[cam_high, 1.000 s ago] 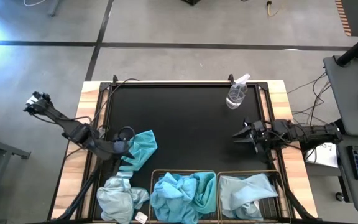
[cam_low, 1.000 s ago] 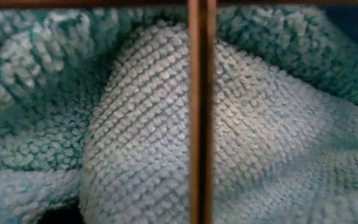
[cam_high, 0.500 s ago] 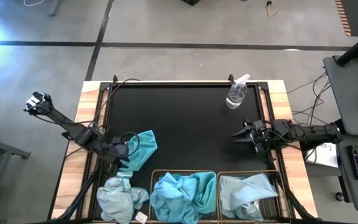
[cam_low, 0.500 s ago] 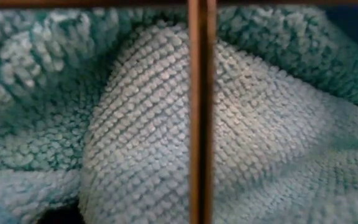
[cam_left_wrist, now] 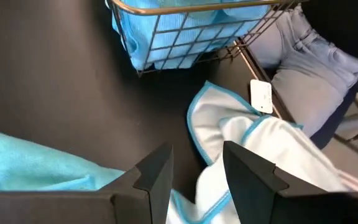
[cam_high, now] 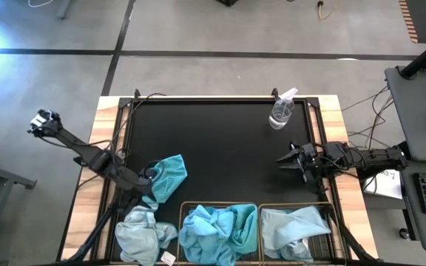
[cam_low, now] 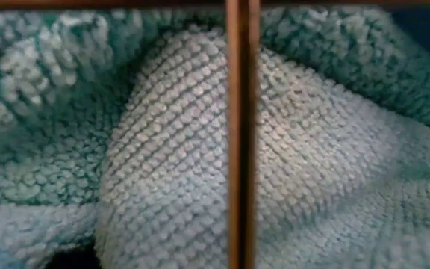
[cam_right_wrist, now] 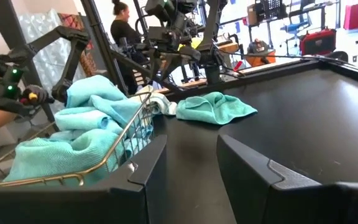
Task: Sort microfiber towel by color & place in baskets
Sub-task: Put the blue towel into the left wire basket
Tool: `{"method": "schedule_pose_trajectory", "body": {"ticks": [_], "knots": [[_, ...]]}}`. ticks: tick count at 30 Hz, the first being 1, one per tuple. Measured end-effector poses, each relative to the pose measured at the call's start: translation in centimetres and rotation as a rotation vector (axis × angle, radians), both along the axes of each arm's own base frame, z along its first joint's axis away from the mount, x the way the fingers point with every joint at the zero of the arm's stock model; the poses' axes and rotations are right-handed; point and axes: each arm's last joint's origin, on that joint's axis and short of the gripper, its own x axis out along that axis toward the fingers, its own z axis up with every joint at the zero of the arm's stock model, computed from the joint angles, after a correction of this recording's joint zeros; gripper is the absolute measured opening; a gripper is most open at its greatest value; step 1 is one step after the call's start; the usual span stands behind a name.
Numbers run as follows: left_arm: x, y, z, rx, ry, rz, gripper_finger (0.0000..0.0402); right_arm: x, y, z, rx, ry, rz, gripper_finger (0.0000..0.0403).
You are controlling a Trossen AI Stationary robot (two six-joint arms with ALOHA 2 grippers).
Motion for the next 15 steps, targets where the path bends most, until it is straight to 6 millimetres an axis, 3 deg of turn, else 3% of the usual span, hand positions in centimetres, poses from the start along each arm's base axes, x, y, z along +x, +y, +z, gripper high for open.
{"method": "schedule_pose_trajectory", "body": {"ticks": [5,15], "knots": [[-0.6,1.3,0.1,0.060,-0.011,0.031,0.0126,0.0,0.0,0.0,-0.003,0.000,0.000,0.0134],[-0.5,4.9,1.0,0.020,-0.051,0.442,0.0126,0.0,0.0,0.0,-0.004,0.000,0.000,0.0134]]}}
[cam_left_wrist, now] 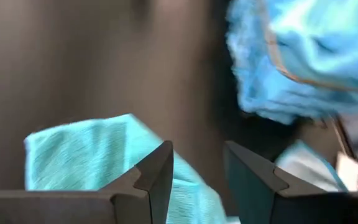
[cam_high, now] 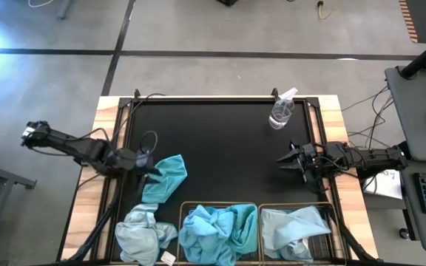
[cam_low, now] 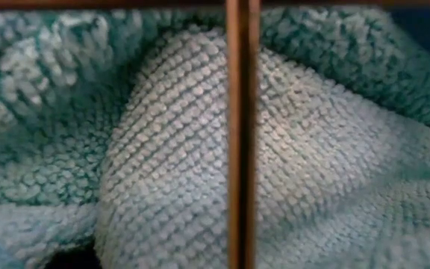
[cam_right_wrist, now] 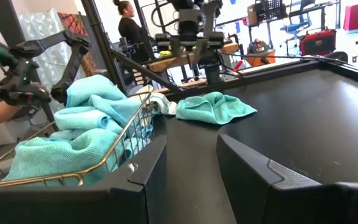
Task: Sort microfiber towel by color & place in baskets
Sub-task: Put the blue towel into the left wire basket
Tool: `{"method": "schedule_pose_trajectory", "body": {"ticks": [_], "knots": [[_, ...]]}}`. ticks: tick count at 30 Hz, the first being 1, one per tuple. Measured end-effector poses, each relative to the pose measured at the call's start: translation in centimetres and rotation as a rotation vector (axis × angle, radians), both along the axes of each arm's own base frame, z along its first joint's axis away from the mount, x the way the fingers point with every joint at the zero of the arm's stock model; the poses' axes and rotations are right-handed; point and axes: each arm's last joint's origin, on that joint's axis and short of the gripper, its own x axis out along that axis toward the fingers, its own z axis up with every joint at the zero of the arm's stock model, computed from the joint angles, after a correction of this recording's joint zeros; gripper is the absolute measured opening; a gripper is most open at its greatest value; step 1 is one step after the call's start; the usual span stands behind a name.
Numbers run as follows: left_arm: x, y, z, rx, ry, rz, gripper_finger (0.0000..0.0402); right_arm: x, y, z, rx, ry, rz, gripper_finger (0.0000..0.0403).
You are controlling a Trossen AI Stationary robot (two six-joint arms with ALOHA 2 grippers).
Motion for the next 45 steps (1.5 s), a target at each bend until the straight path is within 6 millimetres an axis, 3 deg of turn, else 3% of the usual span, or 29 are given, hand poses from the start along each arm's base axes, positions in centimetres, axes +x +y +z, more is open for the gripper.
{"method": "schedule_pose_trajectory", "body": {"ticks": [12,23,34,45], "knots": [[2.3,2.9,-1.9,-0.174,0.176,0.401,0.0126,0.0,0.0,-0.1,-0.008,0.004,0.001,0.0134],[5.8,2.7,-2.8,-0.190,0.108,0.384,0.0126,0.0,0.0,-0.1,-0.008,0.008,0.001,0.0134],[6.2,2.7,-7.2,-0.084,0.463,0.385,0.0126,0.0,0.0,-0.1,-0.008,0.010,0.001,0.0134],[7.9,2.5,-10.2,-0.078,0.580,0.399,0.0126,0.0,0.0,-0.1,-0.004,0.009,0.001,0.0134]]}}
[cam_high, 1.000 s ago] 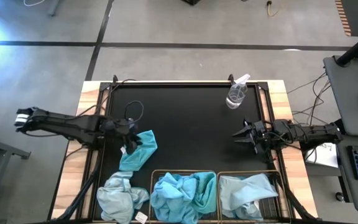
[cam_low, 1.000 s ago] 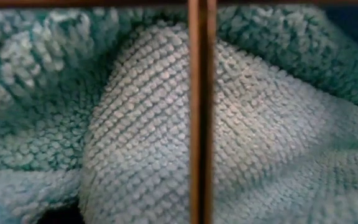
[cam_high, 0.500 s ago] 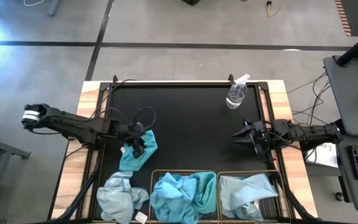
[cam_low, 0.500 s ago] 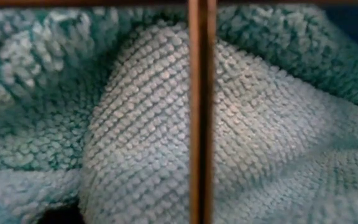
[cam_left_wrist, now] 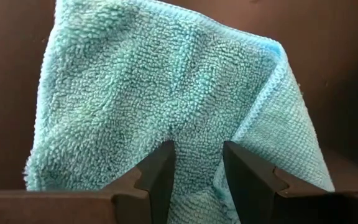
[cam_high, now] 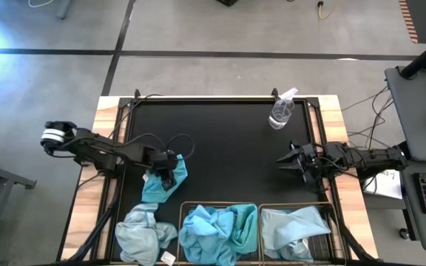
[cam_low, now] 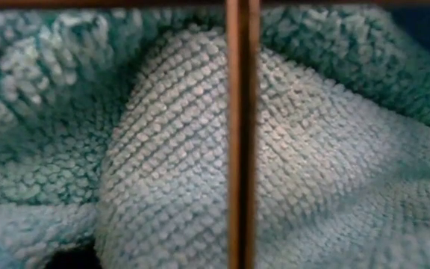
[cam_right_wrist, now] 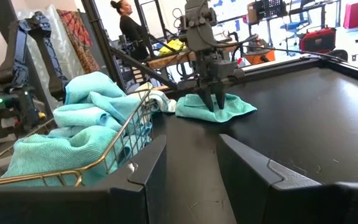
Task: Sort microfiber towel by color & place in baskets
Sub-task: Put the blue towel into the left wire basket
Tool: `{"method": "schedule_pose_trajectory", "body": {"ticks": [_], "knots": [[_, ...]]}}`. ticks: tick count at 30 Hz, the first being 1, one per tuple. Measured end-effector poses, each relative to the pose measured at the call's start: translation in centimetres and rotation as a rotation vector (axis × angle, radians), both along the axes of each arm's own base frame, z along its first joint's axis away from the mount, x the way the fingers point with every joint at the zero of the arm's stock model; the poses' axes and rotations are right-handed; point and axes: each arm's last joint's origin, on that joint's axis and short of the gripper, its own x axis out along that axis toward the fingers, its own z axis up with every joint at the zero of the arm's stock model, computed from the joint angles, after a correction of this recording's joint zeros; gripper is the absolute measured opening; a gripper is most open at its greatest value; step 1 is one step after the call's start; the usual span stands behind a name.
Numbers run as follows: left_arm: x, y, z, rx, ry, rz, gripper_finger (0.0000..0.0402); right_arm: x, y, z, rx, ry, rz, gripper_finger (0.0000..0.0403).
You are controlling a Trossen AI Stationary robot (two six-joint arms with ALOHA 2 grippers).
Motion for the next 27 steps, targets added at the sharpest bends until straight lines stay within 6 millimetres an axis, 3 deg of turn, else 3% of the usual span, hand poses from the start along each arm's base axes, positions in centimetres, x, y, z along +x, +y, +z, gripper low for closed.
{"method": "schedule_pose_trajectory", "body": {"ticks": [11,27], "knots": [[-1.1,0.0,1.3,0.019,0.027,-0.076,0.0126,0.0,0.0,-0.1,0.000,0.016,-0.001,0.0134],[-1.2,0.2,0.7,0.056,0.086,0.004,0.0126,0.0,0.0,-0.2,-0.001,0.024,-0.001,0.0134]]}}
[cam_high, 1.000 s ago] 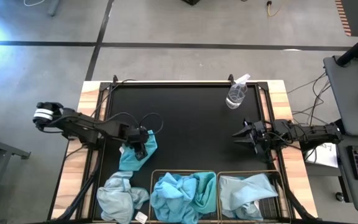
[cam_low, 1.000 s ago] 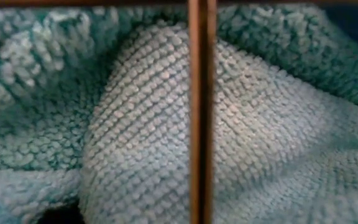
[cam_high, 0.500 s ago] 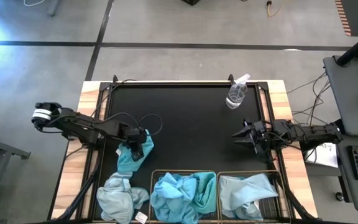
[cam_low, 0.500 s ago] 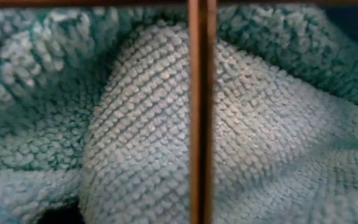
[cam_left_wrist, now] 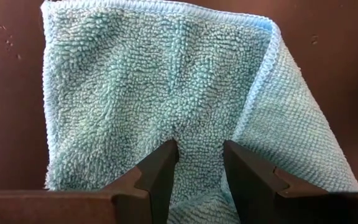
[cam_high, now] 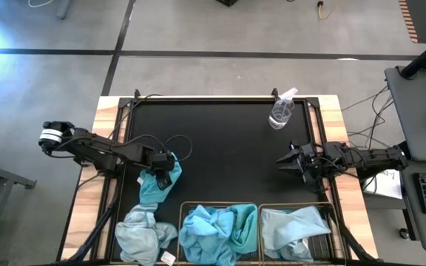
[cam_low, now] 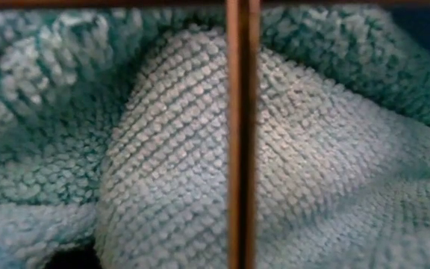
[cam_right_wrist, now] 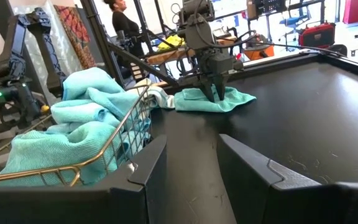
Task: Sort microfiber towel by color & place in baskets
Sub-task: Put the blue towel into the left wire basket
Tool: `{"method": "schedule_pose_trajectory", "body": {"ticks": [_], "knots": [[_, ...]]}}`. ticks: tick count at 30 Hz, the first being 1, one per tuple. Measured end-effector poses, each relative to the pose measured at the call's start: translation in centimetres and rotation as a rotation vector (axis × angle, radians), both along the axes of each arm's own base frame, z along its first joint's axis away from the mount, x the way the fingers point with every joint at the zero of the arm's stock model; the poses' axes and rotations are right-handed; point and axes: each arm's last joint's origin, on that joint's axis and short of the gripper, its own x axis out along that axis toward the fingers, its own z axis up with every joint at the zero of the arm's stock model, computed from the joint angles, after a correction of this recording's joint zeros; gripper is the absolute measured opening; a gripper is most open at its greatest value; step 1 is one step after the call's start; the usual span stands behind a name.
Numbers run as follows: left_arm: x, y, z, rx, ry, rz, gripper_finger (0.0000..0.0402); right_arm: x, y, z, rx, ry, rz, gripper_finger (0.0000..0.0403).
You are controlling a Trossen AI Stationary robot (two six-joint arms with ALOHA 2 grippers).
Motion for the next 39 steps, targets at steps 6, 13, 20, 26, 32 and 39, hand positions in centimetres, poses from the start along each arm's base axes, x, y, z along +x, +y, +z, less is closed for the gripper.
{"method": "schedule_pose_trajectory", "body": {"ticks": [6,13,20,26,32,39], "knots": [[0.0,0.0,-0.1,-0.002,0.009,0.001,0.0123,0.0,0.0,0.0,0.000,0.000,0.000,0.0134],[0.2,0.0,0.2,0.003,0.006,-0.018,0.0063,0.0,0.0,0.0,0.000,0.000,0.000,0.0134],[0.8,-0.2,0.8,-0.038,-0.004,-0.040,0.0008,0.0,0.0,0.0,0.000,0.000,0.000,0.0134],[2.7,-0.7,4.1,-0.164,-0.062,-0.083,0.0001,0.0,0.0,0.0,0.000,0.000,0.000,0.0134],[4.4,-0.8,9.4,-0.154,-0.093,-0.145,0.0001,0.0,0.0,0.0,-0.002,0.000,0.000,0.0134],[5.2,-1.0,16.2,-0.138,-0.168,-0.164,0.0001,0.0,0.0,0.0,-0.003,0.000,0.000,0.0134]]}}
